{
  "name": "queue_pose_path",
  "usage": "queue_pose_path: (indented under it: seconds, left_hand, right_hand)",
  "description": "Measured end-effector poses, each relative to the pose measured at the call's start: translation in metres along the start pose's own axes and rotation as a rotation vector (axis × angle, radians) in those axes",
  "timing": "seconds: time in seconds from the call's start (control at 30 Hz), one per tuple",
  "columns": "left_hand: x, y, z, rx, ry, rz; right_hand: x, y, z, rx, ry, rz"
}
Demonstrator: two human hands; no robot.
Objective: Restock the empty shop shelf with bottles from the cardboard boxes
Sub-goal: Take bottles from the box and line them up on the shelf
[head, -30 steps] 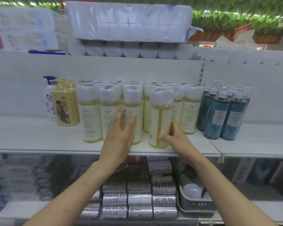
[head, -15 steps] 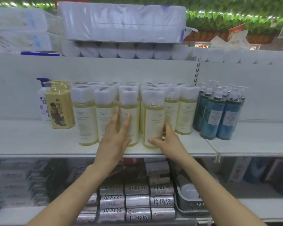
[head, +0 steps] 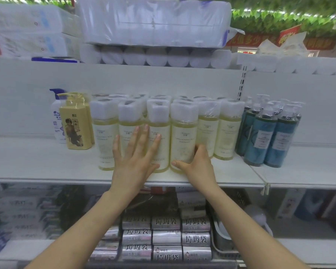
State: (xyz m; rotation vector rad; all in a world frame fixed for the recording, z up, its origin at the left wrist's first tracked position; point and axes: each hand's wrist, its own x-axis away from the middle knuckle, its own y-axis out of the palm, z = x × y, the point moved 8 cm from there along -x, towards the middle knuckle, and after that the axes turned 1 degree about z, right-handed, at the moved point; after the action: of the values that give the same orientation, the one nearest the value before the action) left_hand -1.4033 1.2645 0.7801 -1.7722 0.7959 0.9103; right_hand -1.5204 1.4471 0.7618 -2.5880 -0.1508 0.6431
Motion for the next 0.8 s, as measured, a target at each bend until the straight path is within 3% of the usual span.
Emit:
queue_pose_path:
  seconds: [0.47,0.63,0.8]
  left_hand:
    - [0.002,-0.010,-0.004,0.152,-0.005,-0.070]
    - [0.017,-0.028,0.003,0.280,-0.059,-0.034]
    - [0.039,-0.052,0.066,0.482,0.010,-0.041]
  right_hand:
    - [0.017,-0.001,-0.014,0.100,0.075,0.020]
    - [0.059,-0.018,-0.030,0.239,-0.053,0.122]
    - [0.112,-0.039,-0.029,0.486,-0.135,0.081]
